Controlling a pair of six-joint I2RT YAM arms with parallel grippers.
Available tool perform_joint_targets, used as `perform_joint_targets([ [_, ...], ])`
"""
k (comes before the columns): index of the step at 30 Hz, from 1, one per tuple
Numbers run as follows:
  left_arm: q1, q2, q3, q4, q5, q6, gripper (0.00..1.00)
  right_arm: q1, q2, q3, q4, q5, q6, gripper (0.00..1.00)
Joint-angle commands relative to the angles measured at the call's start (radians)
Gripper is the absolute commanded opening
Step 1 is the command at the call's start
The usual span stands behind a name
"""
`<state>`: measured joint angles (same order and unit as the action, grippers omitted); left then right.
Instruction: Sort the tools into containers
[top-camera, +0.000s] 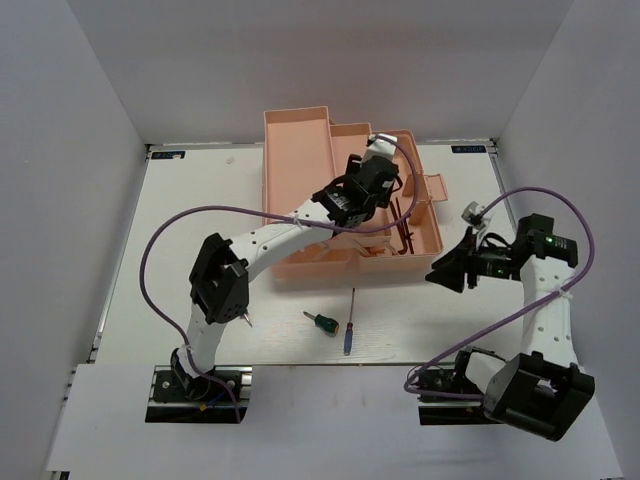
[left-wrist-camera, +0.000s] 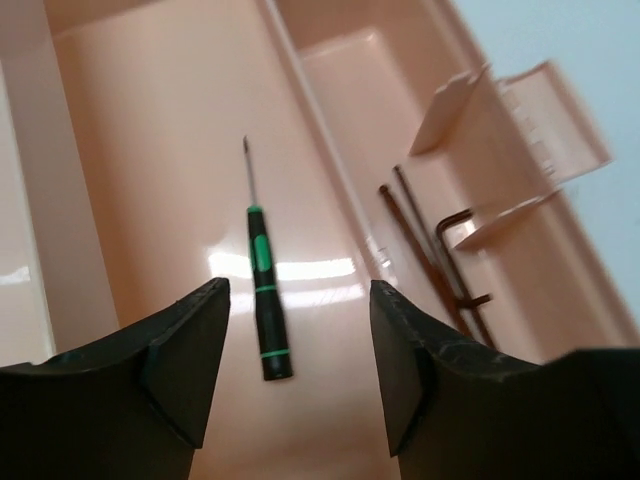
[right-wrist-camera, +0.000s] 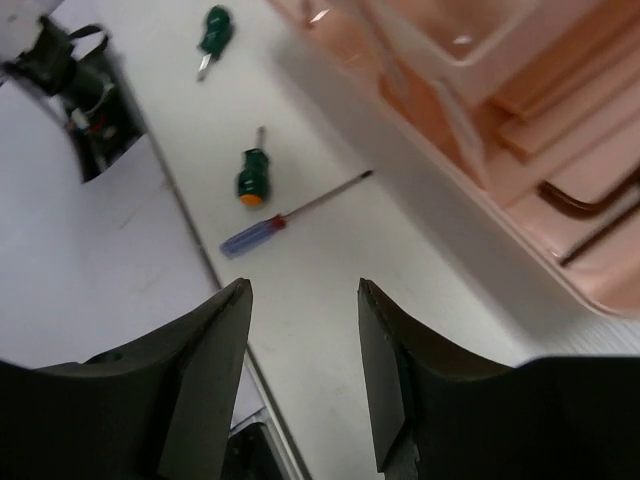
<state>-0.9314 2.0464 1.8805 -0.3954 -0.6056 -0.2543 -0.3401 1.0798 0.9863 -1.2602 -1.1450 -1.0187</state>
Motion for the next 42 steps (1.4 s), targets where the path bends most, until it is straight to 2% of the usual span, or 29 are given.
perform_joint_targets([
  [1,-0.017,-0.054,0.094,-0.011,0.036,0.012,0.69,0.101,-0.026,0.006,-0.159,-0.045,-0.057,0.53],
  [2,-0.026,-0.078,0.094,-0.011,0.053,0.021,0.69,0.117,-0.035,-0.004,-0.119,-0.033,0.063,0.53],
  [3,-0.036,-0.101,0.094,-0.011,0.09,0.032,0.69,0.189,-0.065,-0.053,0.027,0.023,0.113,0.51],
  [5,-0.049,-0.161,0.014,0.019,0.125,0.05,0.7,0.24,-0.119,-0.086,0.12,0.113,0.258,0.49],
  [6,-0.064,-0.249,-0.022,0.02,0.157,0.059,0.7,0.33,-0.127,-0.113,0.23,0.14,0.296,0.46],
  [7,-0.073,-0.305,-0.122,0.036,0.158,0.059,0.7,0.373,-0.145,-0.145,0.273,0.172,0.366,0.42],
  [8,-0.073,-0.366,-0.179,0.05,0.158,0.059,0.7,0.47,-0.149,-0.175,0.329,0.268,0.412,0.39],
  [10,-0.099,-0.568,-0.335,0.04,0.132,0.047,0.69,0.547,-0.155,-0.251,0.491,0.365,0.547,0.27],
  [11,-0.099,-0.639,-0.387,0.02,0.121,0.033,0.67,0.67,-0.158,-0.267,0.519,0.518,0.612,0.21],
  [12,-0.109,-0.713,-0.499,-0.026,0.107,-0.009,0.67,0.705,-0.156,-0.277,0.572,0.568,0.652,0.19],
  [13,-0.109,-0.856,-0.556,-0.052,0.107,-0.032,0.65,0.745,-0.143,-0.29,0.593,0.602,0.719,0.21],
  [14,-0.118,-0.926,-0.611,-0.087,0.095,-0.105,0.64,0.856,-0.123,-0.293,0.601,0.679,0.768,0.25],
  [15,-0.118,-0.989,-0.715,-0.168,0.095,-0.144,0.64,0.895,-0.113,-0.296,0.642,0.715,0.785,0.25],
  [18,-0.118,-1.214,-0.899,-0.323,0.095,-0.306,0.64,1.032,-0.025,-0.285,0.689,0.816,0.841,0.25],
  [19,-0.118,-1.264,-0.941,-0.35,0.095,-0.333,0.64,1.055,-0.005,-0.272,0.708,0.849,0.873,0.28],
  [20,-0.118,-1.311,-0.978,-0.374,0.108,-0.362,0.65,1.116,0.009,-0.259,0.719,0.951,0.896,0.33],
  [21,-0.118,-1.351,-1.036,-0.4,0.109,-0.393,0.67,1.134,0.058,-0.253,0.738,0.978,0.922,0.4],
  [22,-0.118,-1.411,-1.058,-0.442,0.119,-0.443,0.67,1.151,0.074,-0.253,0.755,1.019,1.012,0.42],
  [24,-0.118,-1.443,-1.107,-0.476,0.119,-0.494,0.72,1.21,0.121,-0.253,0.791,1.074,1.081,0.48],
  [26,-0.118,-1.453,-1.129,-0.496,0.119,-0.548,0.74,1.24,0.155,-0.252,0.812,1.113,1.158,0.48],
  [33,-0.118,-1.338,-1.133,-0.533,0.064,-0.646,0.78,1.306,0.27,-0.12,0.792,1.056,1.327,0.56],
  [37,-0.118,-1.361,-1.195,-0.49,0.064,-0.66,0.78,1.348,0.359,-0.069,0.795,1.011,1.376,0.59],
  [42,-0.118,-1.44,-1.238,-0.499,0.064,-0.694,0.78,1.394,0.394,-0.103,0.838,1.131,1.342,0.58],
])
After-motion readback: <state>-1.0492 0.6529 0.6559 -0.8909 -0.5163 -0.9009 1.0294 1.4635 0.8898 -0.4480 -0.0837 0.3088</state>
